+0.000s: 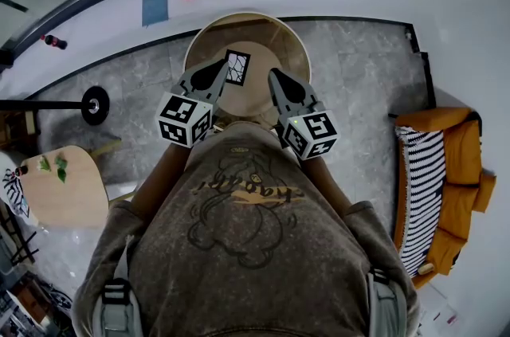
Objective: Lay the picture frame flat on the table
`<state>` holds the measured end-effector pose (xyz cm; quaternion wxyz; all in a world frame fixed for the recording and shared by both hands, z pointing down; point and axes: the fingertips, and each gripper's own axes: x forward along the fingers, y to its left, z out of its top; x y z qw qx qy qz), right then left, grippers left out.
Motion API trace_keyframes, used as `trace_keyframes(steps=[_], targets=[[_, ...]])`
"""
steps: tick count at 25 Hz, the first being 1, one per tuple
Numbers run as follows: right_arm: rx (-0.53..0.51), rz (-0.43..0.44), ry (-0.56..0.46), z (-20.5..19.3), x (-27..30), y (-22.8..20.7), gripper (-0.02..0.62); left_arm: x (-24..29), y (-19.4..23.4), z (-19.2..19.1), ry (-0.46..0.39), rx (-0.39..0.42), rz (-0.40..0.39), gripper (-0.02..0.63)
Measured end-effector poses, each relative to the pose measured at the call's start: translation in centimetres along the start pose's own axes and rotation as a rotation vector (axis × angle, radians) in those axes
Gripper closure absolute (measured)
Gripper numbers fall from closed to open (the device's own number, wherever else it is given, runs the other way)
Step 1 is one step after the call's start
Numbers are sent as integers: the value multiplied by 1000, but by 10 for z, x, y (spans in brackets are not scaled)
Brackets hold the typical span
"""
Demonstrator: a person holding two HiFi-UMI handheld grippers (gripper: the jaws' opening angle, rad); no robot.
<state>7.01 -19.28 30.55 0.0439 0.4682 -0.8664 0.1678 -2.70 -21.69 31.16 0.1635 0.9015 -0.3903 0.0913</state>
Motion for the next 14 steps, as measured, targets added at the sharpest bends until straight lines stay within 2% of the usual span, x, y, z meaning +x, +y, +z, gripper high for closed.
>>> trace_keyframes(steps=[14], targets=[[-11,11,-9,-3,-5,4,577,-5,-3,-7,12,-10,13,589]])
